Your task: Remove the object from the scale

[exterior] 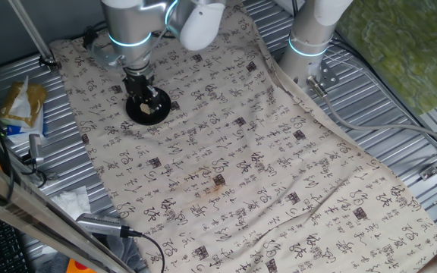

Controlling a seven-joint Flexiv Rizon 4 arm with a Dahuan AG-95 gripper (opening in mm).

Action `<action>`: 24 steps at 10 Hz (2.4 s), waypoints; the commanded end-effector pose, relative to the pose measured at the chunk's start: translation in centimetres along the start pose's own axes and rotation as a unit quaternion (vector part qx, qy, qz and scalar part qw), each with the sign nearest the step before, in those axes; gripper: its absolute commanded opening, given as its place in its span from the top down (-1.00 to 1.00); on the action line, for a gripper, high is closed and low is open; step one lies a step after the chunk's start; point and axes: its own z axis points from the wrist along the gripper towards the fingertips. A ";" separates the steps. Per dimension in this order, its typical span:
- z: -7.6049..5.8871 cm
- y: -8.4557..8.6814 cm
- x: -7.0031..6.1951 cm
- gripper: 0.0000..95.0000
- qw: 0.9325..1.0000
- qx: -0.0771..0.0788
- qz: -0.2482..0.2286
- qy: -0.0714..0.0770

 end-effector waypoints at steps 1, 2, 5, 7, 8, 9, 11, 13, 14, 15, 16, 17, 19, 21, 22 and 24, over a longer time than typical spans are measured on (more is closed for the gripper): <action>0.0 0.0 0.0 -0.20 1.000 0.002 0.003 -0.003; 0.0 0.0 0.0 -0.20 1.000 0.003 0.006 -0.003; 0.0 0.0 0.0 0.20 1.000 0.004 0.014 -0.003; 0.0 0.0 -0.1 1.00 1.000 0.004 0.022 -0.003; 0.0 0.0 -0.1 1.00 1.000 0.003 0.024 -0.002; 0.0 0.0 -0.1 1.00 1.000 0.003 0.024 -0.002; 0.0 0.0 -0.1 1.00 1.000 0.001 0.028 -0.002; -0.2 0.0 -0.1 1.00 0.999 -0.001 0.032 0.000; -0.5 0.1 -0.1 1.00 0.999 -0.003 0.035 0.001; -0.9 0.2 -0.2 1.00 0.999 -0.004 0.038 0.003; -1.3 0.3 -0.2 1.00 0.999 -0.004 0.040 0.004; -1.9 0.5 -0.3 1.00 0.999 -0.004 0.044 0.004; -2.8 0.8 -0.8 1.00 0.998 -0.008 0.062 0.001; -3.2 1.6 -1.7 1.00 0.996 -0.011 0.084 -0.002; -3.4 2.2 -2.1 1.00 0.996 -0.010 0.091 -0.002; -3.6 3.4 -2.8 1.00 0.995 -0.011 0.102 -0.003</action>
